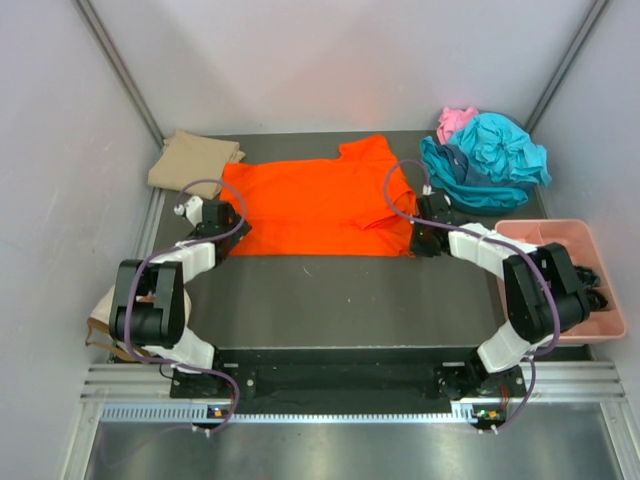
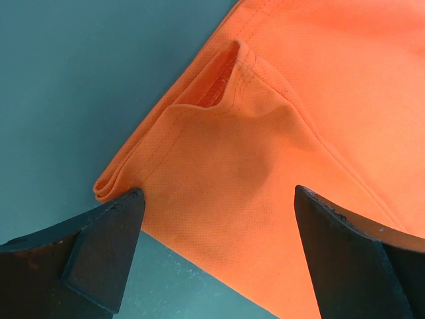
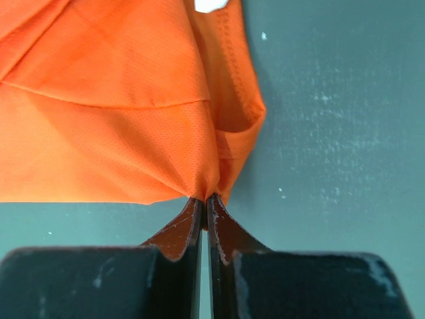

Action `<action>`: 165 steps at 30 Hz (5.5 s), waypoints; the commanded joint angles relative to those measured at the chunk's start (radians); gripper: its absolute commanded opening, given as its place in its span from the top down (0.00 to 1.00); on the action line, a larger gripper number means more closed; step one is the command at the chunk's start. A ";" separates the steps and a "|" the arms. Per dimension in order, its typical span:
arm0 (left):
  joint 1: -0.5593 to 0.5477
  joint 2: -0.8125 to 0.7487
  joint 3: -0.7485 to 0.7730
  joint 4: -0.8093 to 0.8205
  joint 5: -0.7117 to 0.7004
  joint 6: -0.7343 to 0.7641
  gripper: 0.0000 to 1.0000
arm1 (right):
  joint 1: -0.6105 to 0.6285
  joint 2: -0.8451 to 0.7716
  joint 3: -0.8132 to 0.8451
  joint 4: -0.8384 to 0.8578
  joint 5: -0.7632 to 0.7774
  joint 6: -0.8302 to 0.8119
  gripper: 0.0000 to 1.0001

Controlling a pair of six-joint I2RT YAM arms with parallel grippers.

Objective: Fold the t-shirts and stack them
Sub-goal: Fold the flattened tshirt in 1/3 of the way

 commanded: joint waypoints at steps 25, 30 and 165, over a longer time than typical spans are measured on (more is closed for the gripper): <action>0.001 -0.105 -0.098 -0.216 -0.062 -0.047 0.01 | 0.000 -0.147 -0.026 -0.184 0.090 0.017 1.00; 0.001 -0.110 -0.092 -0.237 -0.068 -0.043 0.26 | 0.000 -0.138 -0.020 -0.181 0.081 0.014 1.00; -0.029 -0.559 -0.015 -0.708 -0.297 -0.253 0.01 | 0.003 -0.584 -0.057 -0.535 0.269 0.209 0.21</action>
